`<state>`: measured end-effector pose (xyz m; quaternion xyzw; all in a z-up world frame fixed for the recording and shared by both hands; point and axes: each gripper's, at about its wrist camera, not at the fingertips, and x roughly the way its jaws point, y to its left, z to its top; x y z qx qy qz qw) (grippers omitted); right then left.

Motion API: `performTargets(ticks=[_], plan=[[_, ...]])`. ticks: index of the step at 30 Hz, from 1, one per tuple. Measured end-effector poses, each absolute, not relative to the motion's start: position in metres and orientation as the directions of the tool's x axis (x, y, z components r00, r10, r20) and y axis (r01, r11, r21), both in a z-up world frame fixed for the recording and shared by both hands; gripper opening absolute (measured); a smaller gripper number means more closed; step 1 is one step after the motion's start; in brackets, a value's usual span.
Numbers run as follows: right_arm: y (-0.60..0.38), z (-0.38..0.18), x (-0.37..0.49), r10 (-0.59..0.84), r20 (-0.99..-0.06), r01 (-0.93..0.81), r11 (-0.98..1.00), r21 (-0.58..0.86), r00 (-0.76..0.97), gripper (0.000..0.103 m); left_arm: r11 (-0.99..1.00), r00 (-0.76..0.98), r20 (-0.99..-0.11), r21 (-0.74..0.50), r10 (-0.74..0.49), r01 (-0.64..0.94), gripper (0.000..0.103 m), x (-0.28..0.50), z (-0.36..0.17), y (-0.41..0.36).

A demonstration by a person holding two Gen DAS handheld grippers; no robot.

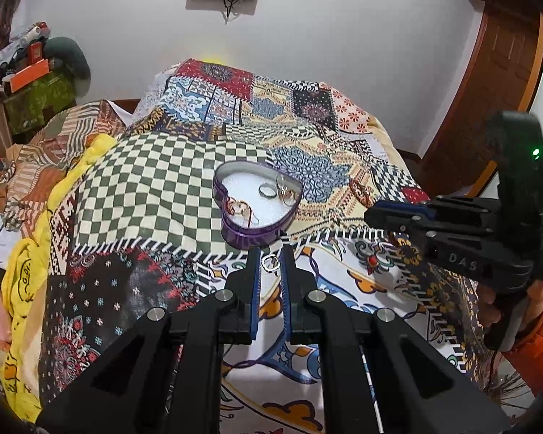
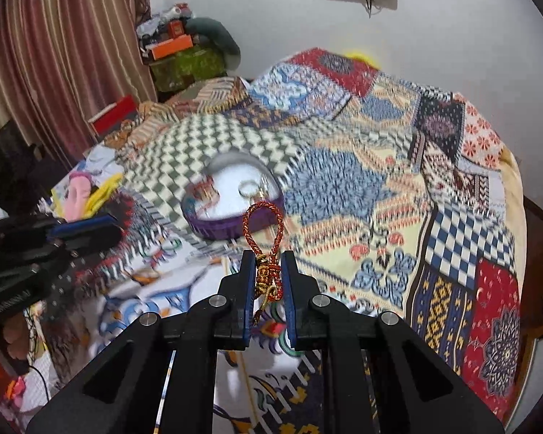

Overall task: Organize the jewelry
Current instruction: 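Carry the beaded bracelet into the tin with the right gripper and open it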

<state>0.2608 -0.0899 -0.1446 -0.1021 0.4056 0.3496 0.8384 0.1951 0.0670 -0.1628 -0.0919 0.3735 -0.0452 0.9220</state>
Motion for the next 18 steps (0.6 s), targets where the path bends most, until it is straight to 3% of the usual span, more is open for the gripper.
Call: performTargets(ticks=[18], plan=[[-0.056,-0.108,0.285,0.568,-0.671,-0.678,0.723,0.131,0.476,0.013,0.979,0.748,-0.645,-0.202,-0.156,0.030,0.009,0.239,-0.148,0.077]])
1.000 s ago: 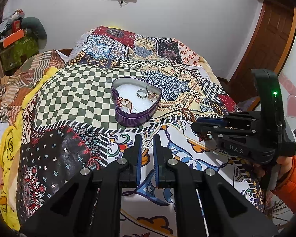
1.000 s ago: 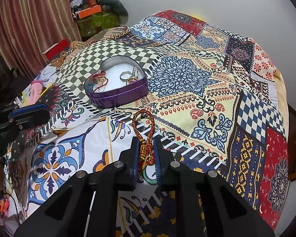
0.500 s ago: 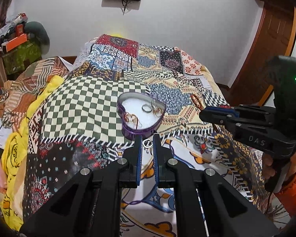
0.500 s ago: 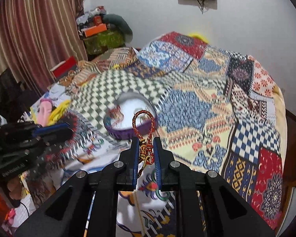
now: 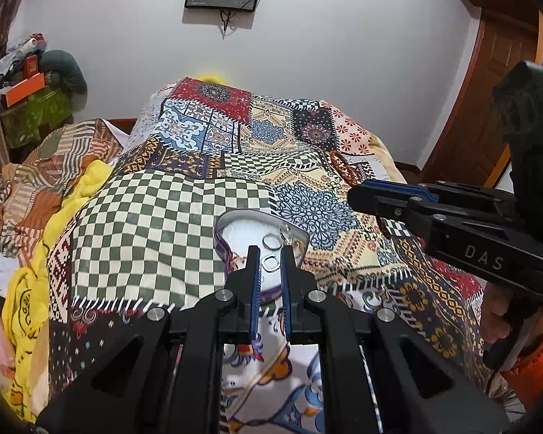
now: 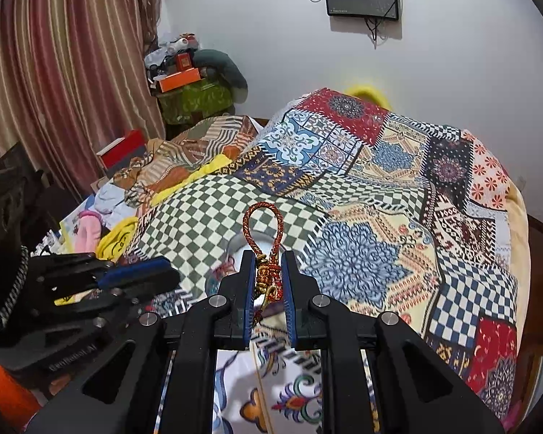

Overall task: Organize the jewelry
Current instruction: 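Carry the beaded bracelet into the tin with the right gripper and open it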

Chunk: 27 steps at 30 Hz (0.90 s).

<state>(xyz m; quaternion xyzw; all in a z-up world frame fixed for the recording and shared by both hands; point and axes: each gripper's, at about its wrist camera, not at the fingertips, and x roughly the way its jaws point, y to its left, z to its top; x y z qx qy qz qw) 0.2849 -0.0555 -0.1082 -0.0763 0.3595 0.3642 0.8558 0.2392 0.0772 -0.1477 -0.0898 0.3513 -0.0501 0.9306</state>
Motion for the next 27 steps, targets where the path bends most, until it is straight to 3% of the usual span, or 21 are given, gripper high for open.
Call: performTargets(ticks=[27], plan=[[-0.023,-0.162,0.329,0.520,-0.772,-0.669,0.723,0.170,0.365,0.013,0.958,0.667,-0.699,-0.273,-0.257,0.083,0.009,0.312,-0.185,0.094]])
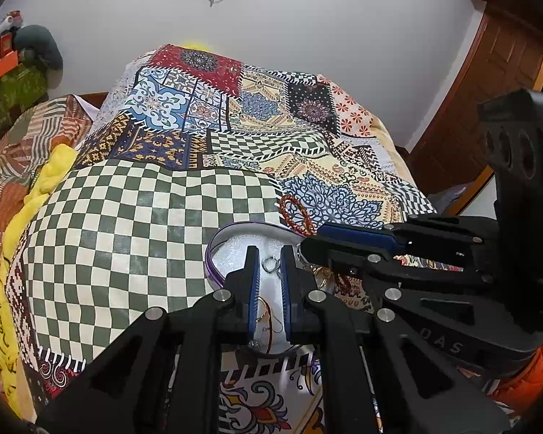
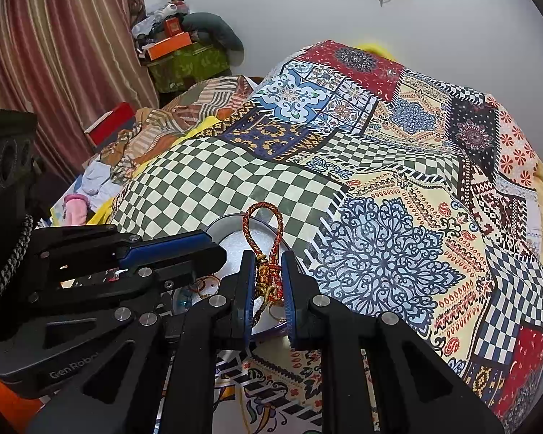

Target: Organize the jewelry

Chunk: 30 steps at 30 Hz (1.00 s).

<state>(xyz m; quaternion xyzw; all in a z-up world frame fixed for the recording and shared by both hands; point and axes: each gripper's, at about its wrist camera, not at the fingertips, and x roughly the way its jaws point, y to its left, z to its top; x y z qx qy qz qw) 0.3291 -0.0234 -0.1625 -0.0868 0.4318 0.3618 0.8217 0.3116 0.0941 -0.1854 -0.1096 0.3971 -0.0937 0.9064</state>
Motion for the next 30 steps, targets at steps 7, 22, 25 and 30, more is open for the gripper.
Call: performTargets(ticks=[7,22,25,30], plan=[[-0.018,-0.164,0.330,0.510,-0.783,-0.676,0.719,0.161,0.356,0.013,0.955,0.672,-0.692,-0.286,-0.266,0.084,0.009,0.312,-0.180,0.099],[0.001,-0.171,0.318,0.476,-0.818,-0.716,0.688,0.119,0.322,0.018,0.973,0.700,-0.691,-0.229,-0.184,0.029,0.023,0.291,-0.166,0.117],[0.001,-0.168,0.313,0.455,-0.819,-0.713,0.696,0.081,0.351,0.027,0.977,0.700,-0.693,-0.212,-0.174,0.032,0.023,0.286,-0.164,0.115],[-0.005,-0.155,0.303,0.460,-0.799,-0.717,0.695,0.052,0.388,0.029,0.984,0.706,-0.692,-0.172,-0.152,0.043,0.023,0.274,-0.157,0.108]])
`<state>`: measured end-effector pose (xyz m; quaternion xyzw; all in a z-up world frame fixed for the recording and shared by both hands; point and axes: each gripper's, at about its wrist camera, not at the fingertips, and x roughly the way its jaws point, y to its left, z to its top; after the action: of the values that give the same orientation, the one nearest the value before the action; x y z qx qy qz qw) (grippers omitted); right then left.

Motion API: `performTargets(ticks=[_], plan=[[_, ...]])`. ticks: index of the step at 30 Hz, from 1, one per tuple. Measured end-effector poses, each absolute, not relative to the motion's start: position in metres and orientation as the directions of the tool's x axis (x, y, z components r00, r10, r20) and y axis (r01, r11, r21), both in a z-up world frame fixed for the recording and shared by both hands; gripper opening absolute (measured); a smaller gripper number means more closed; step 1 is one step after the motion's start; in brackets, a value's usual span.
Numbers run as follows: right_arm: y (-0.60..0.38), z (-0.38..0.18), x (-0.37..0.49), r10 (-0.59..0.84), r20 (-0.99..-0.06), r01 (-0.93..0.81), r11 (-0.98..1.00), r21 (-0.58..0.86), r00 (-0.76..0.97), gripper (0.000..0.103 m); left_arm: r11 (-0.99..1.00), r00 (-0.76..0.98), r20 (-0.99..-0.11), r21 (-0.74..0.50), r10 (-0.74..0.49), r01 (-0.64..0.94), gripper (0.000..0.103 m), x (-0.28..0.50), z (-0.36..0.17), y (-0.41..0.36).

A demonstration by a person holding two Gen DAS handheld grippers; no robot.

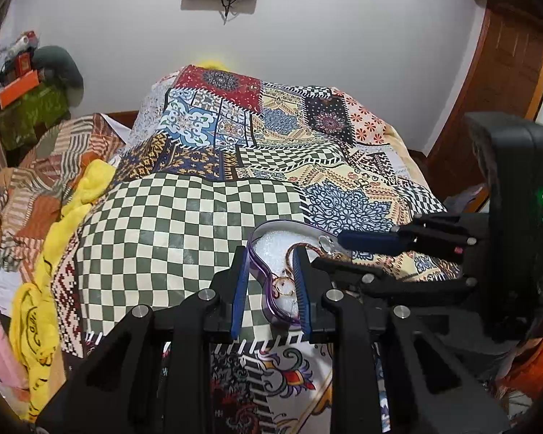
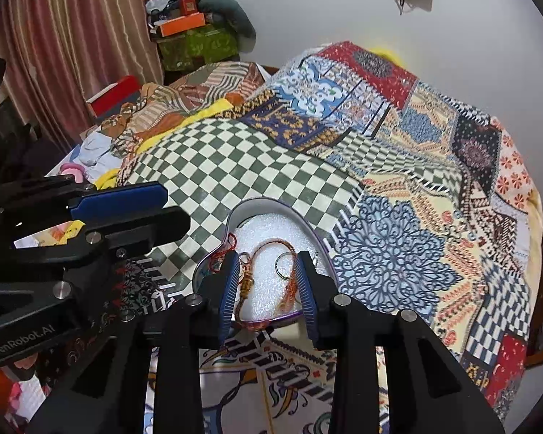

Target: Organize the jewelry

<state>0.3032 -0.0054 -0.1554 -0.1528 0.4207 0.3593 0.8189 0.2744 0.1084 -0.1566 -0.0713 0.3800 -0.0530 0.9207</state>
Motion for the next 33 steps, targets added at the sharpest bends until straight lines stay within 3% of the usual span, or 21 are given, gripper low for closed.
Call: performTargets(ticks=[6,13,14,17,22,25,28,30,31,33], plan=[[-0.021,-0.127,0.288,0.471,-0.750,-0.698,0.716,0.017,0.465,0.029,0.987,0.739,-0.660,-0.157,-0.135,0.040,0.023,0.254,-0.132,0.103],[-0.053,-0.064,0.249,0.529,-0.616,-0.668,0.744,0.006,0.584,0.029,0.991,0.820,-0.562,-0.125,-0.105,0.042,0.024,0.213,-0.079,0.088],[-0.060,-0.050,0.239,0.542,-0.582,-0.664,0.747,0.005,0.606,0.029,0.993,0.835,-0.542,-0.112,-0.097,0.043,0.026,0.205,-0.071,0.084],[-0.077,-0.021,0.211,0.568,-0.495,-0.652,0.758,0.004,0.658,0.029,0.997,0.889,-0.454,-0.069,-0.057,0.029,0.045,0.173,-0.045,0.071],[-0.105,0.015,0.167,0.607,-0.351,-0.637,0.770,0.040,0.712,0.031,0.998,0.947,-0.319,-0.056,-0.021,0.004,0.052,0.116,-0.013,0.055],[-0.120,0.028,0.141,0.607,-0.270,-0.618,0.785,0.055,0.747,0.048,0.998,0.969,-0.249,-0.064,-0.003,-0.013,0.059,0.087,0.002,0.049],[-0.131,0.037,0.115,0.593,-0.192,-0.596,0.802,0.047,0.782,0.063,0.998,0.985,-0.168,-0.053,0.034,-0.044,0.072,0.060,0.016,0.042],[-0.133,0.038,0.104,0.566,-0.160,-0.570,0.821,0.030,0.808,0.076,0.997,0.991,-0.122,-0.044,0.063,-0.069,0.090,0.046,0.022,0.038],[-0.133,0.039,0.099,0.552,-0.145,-0.556,0.831,0.022,0.821,0.084,0.996,0.992,-0.098,-0.038,0.076,-0.080,0.092,0.039,0.025,0.036],[-0.133,0.039,0.091,0.531,-0.116,-0.533,0.846,0.014,0.840,0.090,0.995,0.993,-0.067,-0.029,0.093,-0.095,0.096,0.030,0.027,0.033]])
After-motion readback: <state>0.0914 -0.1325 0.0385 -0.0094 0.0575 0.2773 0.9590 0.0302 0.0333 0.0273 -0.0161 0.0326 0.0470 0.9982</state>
